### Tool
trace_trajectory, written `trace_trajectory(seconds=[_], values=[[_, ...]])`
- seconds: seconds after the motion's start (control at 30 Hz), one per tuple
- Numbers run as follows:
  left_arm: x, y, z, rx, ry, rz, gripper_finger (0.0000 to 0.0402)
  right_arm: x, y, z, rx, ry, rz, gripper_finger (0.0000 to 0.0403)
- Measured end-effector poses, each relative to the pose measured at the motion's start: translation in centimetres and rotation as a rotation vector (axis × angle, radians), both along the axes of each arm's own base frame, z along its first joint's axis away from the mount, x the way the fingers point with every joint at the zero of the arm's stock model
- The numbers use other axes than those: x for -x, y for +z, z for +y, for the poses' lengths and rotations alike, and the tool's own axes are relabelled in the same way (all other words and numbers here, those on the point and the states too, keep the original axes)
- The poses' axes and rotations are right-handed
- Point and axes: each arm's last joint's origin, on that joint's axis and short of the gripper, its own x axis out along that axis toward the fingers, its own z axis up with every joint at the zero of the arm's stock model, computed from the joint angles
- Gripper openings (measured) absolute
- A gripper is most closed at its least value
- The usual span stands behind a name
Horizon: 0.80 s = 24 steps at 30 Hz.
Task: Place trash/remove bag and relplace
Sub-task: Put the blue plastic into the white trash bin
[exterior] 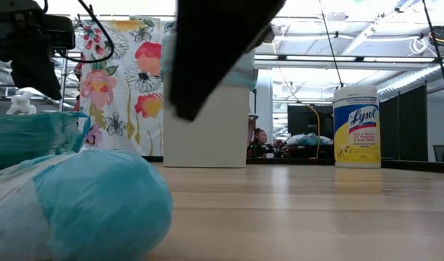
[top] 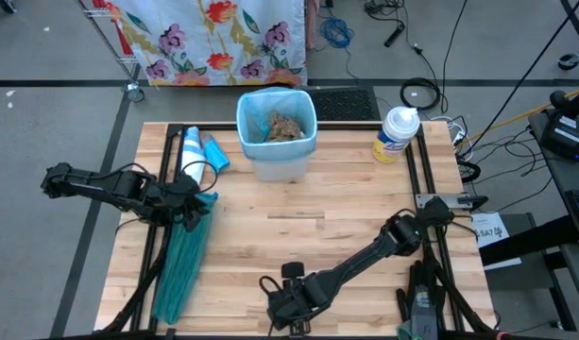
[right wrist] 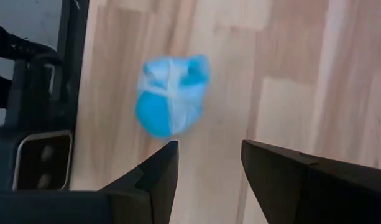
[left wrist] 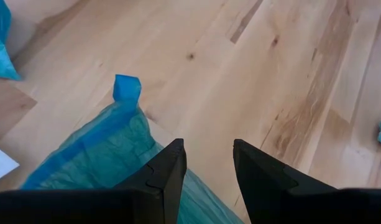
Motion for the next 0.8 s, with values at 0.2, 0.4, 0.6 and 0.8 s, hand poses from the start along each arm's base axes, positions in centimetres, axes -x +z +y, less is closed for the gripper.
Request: trace_trajectory(seconds=[0.2,0.4,0.6,0.8], values=[[0.1,-0.1,0.0,0.013,-0.011,0.014,0.0138,-1.6,-1.7,0.6,-0.066,0.070,-0.074,0.0169],[0.6,-0.5,-0.1,0.033,-0.032,0.083,0.0138,-2.9,-3.7,0.1,-0.080,0.071,-0.089,0.0156],[0.6,-0.5,-0.2,0.058,-0.050,0.090,0.0138,-3.6,-4.0,-2.2,-0.090,-0.070,-0.031,0.0027],[0.6,-0.4,-0.2,0.071,-0.034,0.085,0.0138,-2.7,-2.1,-6.4,0.111,-0.175,0.080,0.0009]])
